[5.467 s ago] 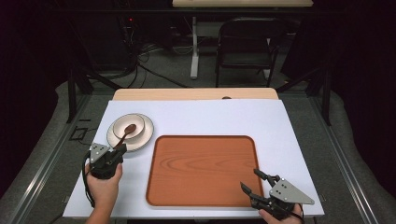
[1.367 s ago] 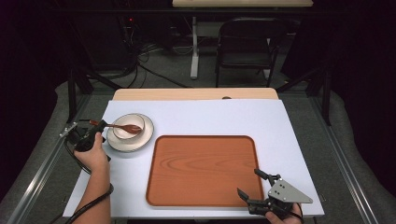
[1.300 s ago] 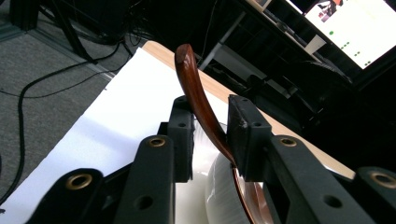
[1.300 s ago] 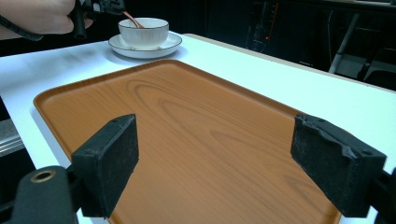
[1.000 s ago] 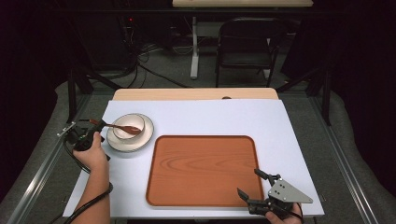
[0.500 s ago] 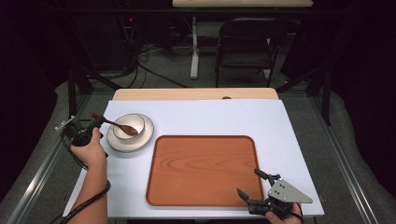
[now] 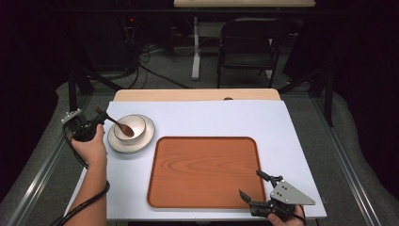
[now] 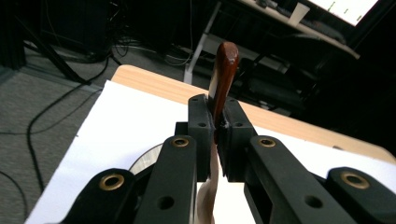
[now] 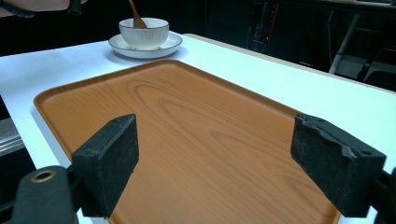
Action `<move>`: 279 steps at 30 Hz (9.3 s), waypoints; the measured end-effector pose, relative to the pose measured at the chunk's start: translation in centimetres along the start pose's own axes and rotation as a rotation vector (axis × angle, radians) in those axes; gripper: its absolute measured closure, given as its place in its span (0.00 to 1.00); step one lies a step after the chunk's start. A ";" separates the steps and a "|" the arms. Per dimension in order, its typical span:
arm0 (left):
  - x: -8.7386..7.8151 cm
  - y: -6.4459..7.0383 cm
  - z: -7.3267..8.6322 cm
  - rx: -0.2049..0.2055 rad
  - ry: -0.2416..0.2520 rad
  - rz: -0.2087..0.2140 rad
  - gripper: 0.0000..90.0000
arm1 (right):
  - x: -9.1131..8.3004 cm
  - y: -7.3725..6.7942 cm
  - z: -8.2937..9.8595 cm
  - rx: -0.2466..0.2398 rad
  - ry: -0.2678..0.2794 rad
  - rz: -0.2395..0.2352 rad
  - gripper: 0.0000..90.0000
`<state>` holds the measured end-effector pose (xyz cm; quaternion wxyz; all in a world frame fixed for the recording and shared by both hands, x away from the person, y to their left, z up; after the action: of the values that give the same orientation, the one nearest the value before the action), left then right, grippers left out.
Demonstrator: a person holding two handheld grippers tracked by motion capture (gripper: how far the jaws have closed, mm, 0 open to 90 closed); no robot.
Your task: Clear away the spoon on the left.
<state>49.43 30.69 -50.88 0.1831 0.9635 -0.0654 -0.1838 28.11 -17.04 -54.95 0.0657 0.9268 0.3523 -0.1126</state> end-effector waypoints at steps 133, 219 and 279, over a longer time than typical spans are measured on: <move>-10.0 19.8 12.5 0.453 -0.571 0.545 0.94 | 0.1 -0.3 0.1 -0.008 -0.011 -0.006 0.17; 2.1 14.2 17.7 0.130 -0.712 0.147 0.84 | 0.3 -0.2 0.1 -0.004 -0.017 -0.023 0.17; -3.5 13.0 14.0 0.294 -0.498 0.193 0.53 | 0.3 -0.3 0.1 -0.004 -0.017 -0.020 0.17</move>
<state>40.12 14.80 -56.93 0.0365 0.8944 -0.2253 -0.3847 28.15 -16.63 -55.17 0.0692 0.9221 0.3611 -0.1207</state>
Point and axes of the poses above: each handheld gripper's, and its own axes: x roughly forward along the jaws, z roughly out of its underside, y roughly to its right, the point moved 10 cm from there along x, roughly forward along the jaws
